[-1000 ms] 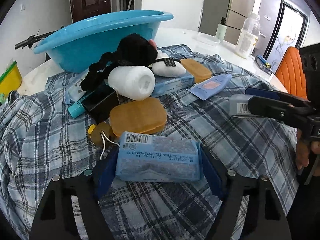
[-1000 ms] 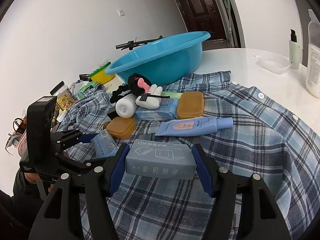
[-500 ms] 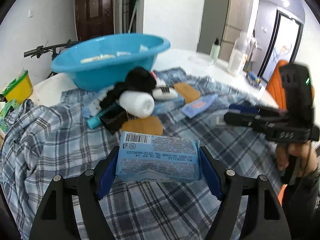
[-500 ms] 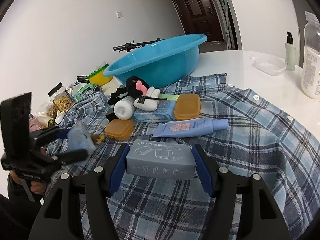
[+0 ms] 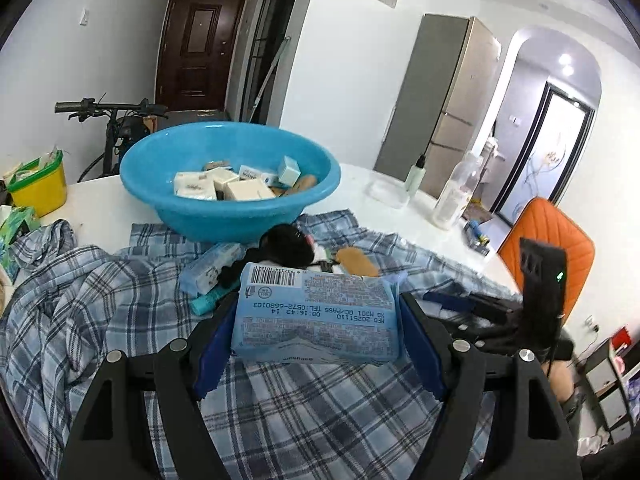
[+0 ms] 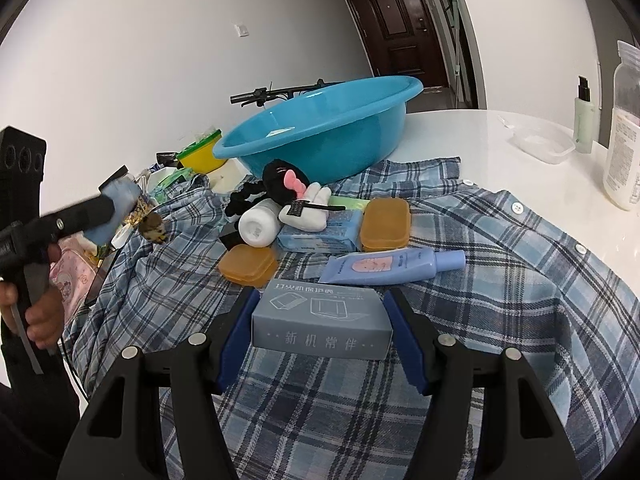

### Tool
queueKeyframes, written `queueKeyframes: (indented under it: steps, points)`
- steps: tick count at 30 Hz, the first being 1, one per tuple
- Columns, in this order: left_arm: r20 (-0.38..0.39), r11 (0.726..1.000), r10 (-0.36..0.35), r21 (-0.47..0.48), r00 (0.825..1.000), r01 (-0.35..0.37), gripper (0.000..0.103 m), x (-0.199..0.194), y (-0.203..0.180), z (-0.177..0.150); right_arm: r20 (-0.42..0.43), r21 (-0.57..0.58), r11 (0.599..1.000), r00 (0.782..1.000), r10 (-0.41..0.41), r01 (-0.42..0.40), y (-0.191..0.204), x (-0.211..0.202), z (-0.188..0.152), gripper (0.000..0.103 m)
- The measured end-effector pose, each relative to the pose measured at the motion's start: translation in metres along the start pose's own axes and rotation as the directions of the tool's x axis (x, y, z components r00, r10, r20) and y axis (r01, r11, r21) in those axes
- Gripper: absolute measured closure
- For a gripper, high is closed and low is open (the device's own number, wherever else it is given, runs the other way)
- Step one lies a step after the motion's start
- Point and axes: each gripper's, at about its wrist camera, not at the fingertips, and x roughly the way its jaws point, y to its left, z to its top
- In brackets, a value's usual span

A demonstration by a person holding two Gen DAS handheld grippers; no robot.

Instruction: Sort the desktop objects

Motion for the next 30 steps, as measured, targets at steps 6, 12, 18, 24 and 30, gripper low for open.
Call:
queueKeyframes:
  steps: [6,12,18,24,30]
  points:
    - [0.003,0.994,-0.09,-0.059,0.996,0.09,0.024,-0.001,0.009,0.008,0.004,0.004,1.0,1.0,-0.003,0.003,-0.001,-0.001,0.0,0.04]
    - [0.01,0.984,-0.145,-0.1,0.989,0.145,0.024,0.0,0.016,0.011,0.007,0.012,1.0,1.0,-0.001,0.001,-0.003,0.0,-0.001,0.04]
    - [-0.017,0.993,-0.086,-0.077,0.996,0.085,0.02,0.007,0.012,0.01,0.009,0.013,1.0,1.0,0.01,-0.01,-0.004,0.0,-0.001,0.04]
    - [-0.058,0.998,-0.043,-0.057,0.997,0.039,0.019,0.023,0.009,-0.001,0.008,0.019,1.0,1.0,0.007,-0.008,-0.007,-0.002,-0.002,0.04]
    - [-0.068,0.971,0.218,0.111,0.974,-0.209,0.016,0.04,-0.006,-0.025,0.01,0.019,1.0,1.0,0.009,-0.009,-0.007,-0.002,-0.002,0.04]
